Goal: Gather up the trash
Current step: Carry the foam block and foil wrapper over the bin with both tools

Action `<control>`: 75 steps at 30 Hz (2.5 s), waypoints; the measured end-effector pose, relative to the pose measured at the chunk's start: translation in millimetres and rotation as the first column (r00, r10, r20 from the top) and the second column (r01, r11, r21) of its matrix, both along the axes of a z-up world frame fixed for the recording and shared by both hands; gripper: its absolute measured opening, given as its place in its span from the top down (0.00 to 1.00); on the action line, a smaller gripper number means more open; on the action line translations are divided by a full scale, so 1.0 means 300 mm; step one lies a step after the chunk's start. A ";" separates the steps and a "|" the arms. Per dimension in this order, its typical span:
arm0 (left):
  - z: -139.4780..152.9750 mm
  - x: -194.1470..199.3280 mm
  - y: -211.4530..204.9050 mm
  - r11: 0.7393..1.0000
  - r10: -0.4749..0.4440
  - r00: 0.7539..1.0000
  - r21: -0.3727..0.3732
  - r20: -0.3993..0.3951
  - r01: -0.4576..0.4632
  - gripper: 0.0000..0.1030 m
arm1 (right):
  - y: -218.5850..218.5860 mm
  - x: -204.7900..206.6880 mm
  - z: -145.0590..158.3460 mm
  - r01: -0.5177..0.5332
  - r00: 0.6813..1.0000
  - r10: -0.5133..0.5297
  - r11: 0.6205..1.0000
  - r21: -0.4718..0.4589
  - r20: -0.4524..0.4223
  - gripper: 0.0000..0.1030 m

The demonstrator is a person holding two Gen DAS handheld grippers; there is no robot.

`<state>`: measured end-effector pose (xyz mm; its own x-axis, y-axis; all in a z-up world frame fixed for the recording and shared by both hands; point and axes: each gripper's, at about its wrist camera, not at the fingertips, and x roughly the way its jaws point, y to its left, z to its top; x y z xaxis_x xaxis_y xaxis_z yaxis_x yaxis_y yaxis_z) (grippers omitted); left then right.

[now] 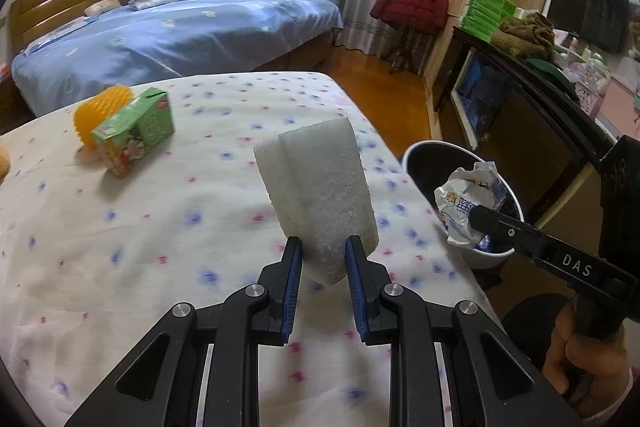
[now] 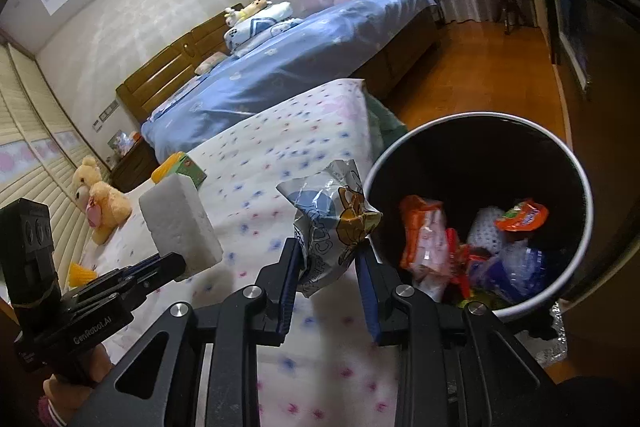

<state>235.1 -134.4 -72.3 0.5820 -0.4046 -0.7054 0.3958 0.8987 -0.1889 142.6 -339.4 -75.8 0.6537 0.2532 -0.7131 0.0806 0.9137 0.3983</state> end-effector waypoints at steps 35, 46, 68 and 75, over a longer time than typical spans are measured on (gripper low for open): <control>-0.013 0.062 -0.281 0.989 -0.147 0.989 0.005 0.006 0.147 0.79 | -0.233 -0.085 -0.010 0.152 0.988 -0.153 0.988 -0.022 -0.010 0.72; -0.023 0.087 -0.340 0.985 -0.173 0.985 0.016 0.013 0.173 0.79 | -0.276 -0.084 -0.007 0.172 0.985 -0.172 0.985 -0.026 -0.006 0.71; -0.060 0.105 -0.421 0.978 -0.204 0.979 0.034 -0.015 0.204 0.78 | -0.315 -0.038 -0.009 0.168 0.985 -0.169 0.985 -0.048 -0.018 0.69; -0.076 0.099 -0.438 0.975 -0.217 0.976 0.043 -0.033 0.219 0.78 | -0.338 -0.024 -0.018 0.174 0.984 -0.176 0.983 -0.052 -0.029 0.69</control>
